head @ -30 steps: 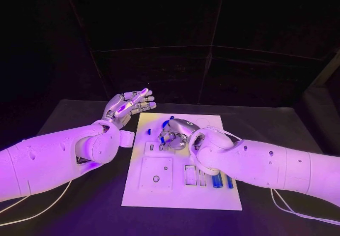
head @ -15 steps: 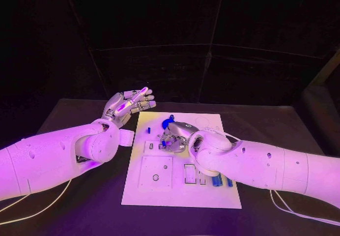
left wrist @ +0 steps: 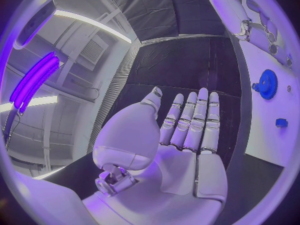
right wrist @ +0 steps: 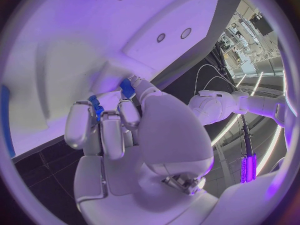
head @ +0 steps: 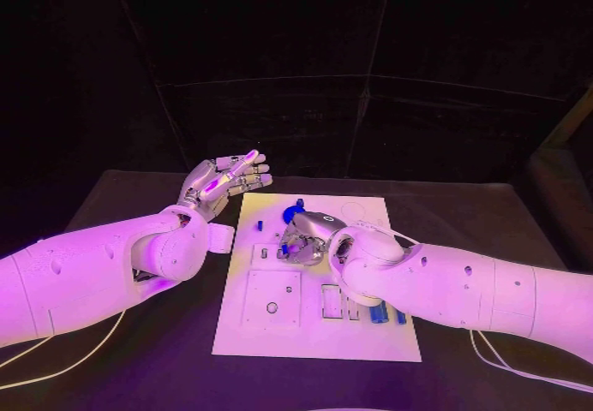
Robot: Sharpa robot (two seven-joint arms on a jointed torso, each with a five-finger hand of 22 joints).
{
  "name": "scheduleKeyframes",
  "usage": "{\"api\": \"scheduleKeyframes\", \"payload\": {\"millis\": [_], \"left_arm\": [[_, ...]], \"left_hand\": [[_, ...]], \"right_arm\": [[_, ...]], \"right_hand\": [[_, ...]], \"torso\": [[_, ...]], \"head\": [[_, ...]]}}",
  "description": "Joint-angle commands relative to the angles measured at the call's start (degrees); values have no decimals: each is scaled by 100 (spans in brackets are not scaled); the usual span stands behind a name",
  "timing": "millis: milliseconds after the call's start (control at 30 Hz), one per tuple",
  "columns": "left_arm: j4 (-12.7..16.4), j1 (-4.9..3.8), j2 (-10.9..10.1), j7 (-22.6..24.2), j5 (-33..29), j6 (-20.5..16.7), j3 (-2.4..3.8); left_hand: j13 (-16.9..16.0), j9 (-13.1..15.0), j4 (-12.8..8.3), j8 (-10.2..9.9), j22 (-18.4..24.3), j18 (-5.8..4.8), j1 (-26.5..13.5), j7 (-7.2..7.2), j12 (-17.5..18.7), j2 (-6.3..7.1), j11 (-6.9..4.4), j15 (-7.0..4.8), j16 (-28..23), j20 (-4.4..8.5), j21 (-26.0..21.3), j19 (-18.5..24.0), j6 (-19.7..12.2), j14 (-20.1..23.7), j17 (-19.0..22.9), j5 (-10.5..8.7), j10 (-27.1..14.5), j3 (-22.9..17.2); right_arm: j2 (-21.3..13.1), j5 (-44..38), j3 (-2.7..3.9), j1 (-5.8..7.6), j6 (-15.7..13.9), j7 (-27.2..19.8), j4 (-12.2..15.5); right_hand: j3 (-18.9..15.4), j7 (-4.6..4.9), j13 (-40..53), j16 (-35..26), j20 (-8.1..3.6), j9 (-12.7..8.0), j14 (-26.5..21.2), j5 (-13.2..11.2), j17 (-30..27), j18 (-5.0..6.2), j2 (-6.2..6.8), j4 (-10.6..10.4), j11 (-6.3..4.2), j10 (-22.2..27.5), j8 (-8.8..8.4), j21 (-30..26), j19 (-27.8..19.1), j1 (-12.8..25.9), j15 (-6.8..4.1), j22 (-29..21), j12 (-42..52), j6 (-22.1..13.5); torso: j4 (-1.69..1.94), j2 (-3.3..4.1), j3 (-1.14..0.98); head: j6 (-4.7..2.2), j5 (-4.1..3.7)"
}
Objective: Assemble the parts on the task board
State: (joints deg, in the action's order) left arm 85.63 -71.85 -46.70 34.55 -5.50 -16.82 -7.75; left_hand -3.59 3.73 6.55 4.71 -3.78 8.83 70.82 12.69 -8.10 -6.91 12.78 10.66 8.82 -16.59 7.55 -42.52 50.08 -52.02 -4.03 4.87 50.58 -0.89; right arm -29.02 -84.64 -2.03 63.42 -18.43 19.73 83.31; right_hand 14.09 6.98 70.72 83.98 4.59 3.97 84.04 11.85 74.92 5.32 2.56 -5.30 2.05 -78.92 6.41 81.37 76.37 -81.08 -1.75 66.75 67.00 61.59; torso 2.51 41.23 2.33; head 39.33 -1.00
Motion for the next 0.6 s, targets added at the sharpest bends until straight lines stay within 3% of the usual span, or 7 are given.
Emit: {"api": "scheduleKeyframes", "payload": {"millis": [33, 600], "left_arm": [[0, -10, 5, 19, 25, 79, 6], [-16, -9, 8, 17, 25, 85, 5]], "left_hand": [[-7, 6, -42, 25, -3, 95, -15, 313, -23, -28, 9, 16, -30, 6, -18, -50, 19, -37, -3, -20, 41, -8], [-7, 6, -42, 25, -3, 95, -15, 313, -23, -28, 9, 16, -30, 6, -18, -50, 19, -37, -3, -20, 41, -8]], "right_arm": [[-29, -52, -19, -26, 133, 54, -24], [-87, -41, -20, -55, 136, -79, -21]], "right_hand": [[32, -1, 7, -16, -31, -8, 372, -22, 392, -64, 3, 13, -12, -4, -24, 23, -6, 50, -37, 2, -27, 1], [35, 10, -3, -17, -27, -13, 373, -54, 392, -64, 31, 15, -3, 4, -48, 20, -9, 86, -30, -2, -45, -26]], "torso": [[1, 0, 2], [-2, 1, 3]], "head": [[7, 1], [44, -3]]}}
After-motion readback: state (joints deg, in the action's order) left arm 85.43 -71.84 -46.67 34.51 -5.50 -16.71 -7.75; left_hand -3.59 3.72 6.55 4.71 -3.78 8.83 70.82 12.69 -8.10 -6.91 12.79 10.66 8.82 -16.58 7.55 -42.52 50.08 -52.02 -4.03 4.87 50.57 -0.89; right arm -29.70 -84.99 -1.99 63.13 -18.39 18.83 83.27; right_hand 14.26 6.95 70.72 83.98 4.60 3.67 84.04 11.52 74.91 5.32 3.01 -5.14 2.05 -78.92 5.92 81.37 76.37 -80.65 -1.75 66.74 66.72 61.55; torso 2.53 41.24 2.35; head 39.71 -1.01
